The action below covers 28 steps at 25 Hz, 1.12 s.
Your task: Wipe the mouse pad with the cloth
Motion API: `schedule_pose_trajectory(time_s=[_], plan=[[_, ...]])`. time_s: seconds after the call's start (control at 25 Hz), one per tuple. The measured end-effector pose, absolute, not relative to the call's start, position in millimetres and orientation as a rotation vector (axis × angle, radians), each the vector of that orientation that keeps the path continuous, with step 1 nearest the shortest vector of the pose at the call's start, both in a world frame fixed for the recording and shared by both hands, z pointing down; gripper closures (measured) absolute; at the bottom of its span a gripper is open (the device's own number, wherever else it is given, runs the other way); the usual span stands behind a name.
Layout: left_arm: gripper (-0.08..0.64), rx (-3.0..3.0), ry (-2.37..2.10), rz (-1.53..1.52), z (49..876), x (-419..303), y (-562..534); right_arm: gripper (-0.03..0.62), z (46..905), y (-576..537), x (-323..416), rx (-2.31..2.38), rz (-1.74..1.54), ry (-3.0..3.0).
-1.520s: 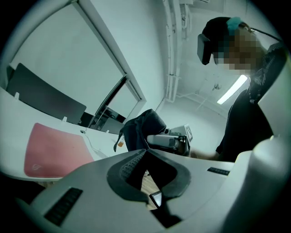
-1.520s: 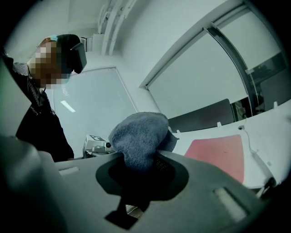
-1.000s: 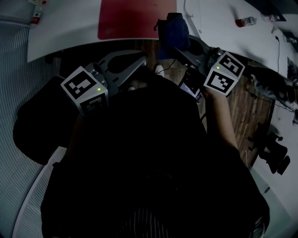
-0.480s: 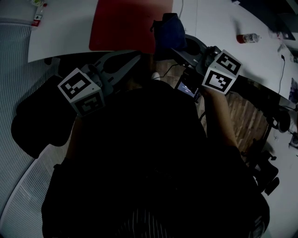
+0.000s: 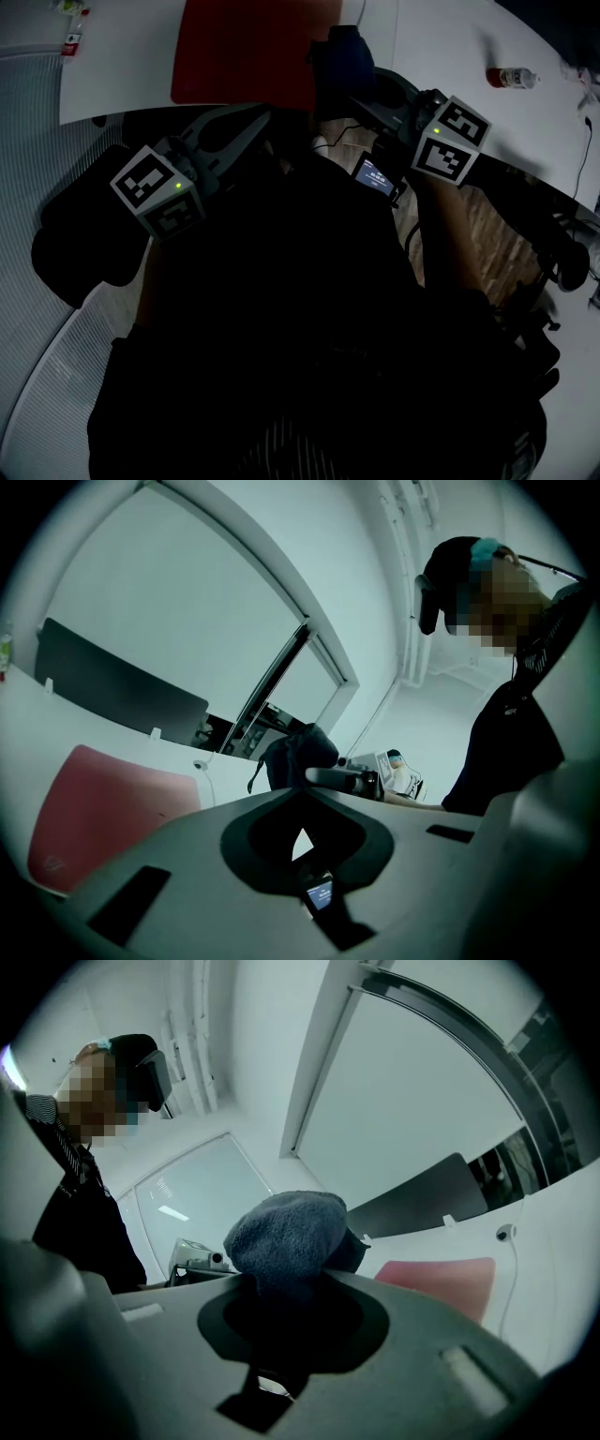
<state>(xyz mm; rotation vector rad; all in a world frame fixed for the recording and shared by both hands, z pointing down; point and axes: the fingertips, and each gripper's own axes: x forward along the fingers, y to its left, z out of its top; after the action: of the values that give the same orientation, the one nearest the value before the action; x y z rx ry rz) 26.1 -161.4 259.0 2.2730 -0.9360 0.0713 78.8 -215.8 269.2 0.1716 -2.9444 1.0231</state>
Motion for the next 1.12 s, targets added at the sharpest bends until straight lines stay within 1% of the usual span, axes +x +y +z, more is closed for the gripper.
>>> schedule_pose_trajectory(time_s=[0.2, 0.4, 0.64, 0.8, 0.88, 1.0, 1.12], plan=[[0.552, 2.265, -0.898, 0.058, 268.6, 7.9, -178.0, 0.522, 273.3, -227.8, 58.7, 0.2, 0.987, -2.93], [0.552, 2.339, -0.77, 0.058, 263.7, 6.5, -207.9, 0.522, 261.1, -248.6, 54.1, 0.329, 0.941, -2.937], [0.552, 2.405, -0.644, 0.124, 264.8, -18.8, -246.5, 0.522, 250.1, -279.5, 33.9, 0.484, 0.921, -2.907], [0.552, 2.379, -0.585, 0.132, 287.9, -55.7, -266.7, 0.522, 253.7, -301.0, 2.1, 0.572, 0.919, -2.864], [0.552, 2.358, -0.546, 0.189, 308.4, -71.0, -273.2, 0.522, 258.7, -309.2, -10.7, 0.601, 0.929, -2.831], [0.552, 2.336, -0.489, 0.331, 345.9, -87.7, -274.6, 0.522, 267.6, -317.5, -16.6, 0.665, 0.954, -2.768], [0.552, 2.341, -0.481, 0.386, 371.0, -104.6, -279.1, 0.522, 281.4, -325.5, -13.3, 0.765, 0.952, -2.682]])
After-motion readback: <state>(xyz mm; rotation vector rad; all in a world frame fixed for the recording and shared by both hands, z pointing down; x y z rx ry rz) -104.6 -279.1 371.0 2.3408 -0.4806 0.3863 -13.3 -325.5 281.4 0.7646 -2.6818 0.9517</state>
